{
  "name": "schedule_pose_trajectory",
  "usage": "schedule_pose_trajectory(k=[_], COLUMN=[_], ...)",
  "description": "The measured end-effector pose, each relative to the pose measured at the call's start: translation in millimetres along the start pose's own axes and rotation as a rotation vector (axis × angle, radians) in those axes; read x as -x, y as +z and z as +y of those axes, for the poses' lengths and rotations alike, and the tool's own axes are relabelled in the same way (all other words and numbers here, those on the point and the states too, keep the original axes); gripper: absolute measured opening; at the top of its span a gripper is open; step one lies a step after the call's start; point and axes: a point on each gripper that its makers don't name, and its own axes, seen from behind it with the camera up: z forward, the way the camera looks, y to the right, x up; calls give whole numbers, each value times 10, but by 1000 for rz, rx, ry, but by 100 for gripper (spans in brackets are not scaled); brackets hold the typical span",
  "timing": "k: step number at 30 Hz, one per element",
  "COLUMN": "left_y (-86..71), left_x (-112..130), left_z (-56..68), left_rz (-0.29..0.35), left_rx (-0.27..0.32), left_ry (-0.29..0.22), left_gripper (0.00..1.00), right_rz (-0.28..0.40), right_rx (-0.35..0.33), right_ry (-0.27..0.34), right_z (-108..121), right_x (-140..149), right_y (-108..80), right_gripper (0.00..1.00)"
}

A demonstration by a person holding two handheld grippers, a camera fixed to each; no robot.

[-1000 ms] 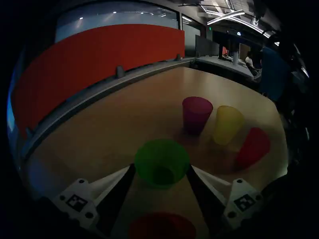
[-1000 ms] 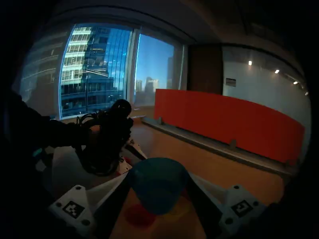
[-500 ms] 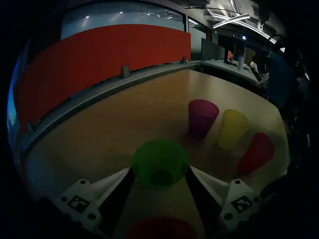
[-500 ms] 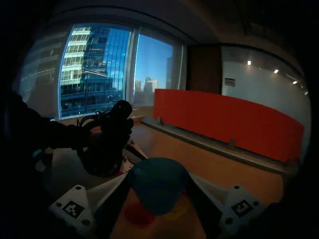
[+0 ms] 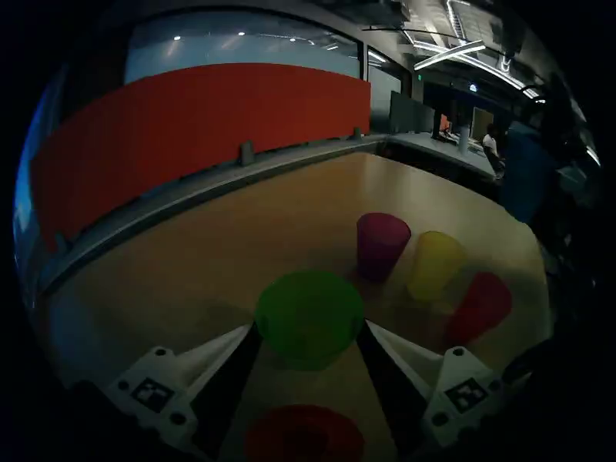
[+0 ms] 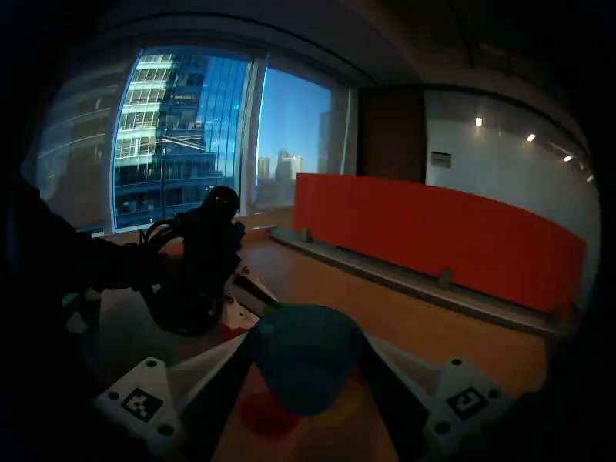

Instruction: Pour water

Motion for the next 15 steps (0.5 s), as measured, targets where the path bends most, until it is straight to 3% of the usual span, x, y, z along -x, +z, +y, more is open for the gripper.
schedule_pose_trajectory(k=[8,15], left_y=[-317,-653], left_x=[-193,-410], left_z=[72,141], left_rz=[78,165], left_rx=[-17,-11], left_ry=[27,-1], left_gripper=[85,86], right_rz=[7,16], right_rx=[7,5], right_ry=[-2,-11], right_z=[-15,-75], right_x=[-26,-63], right_y=[-5,-15], right_gripper=[92,92])
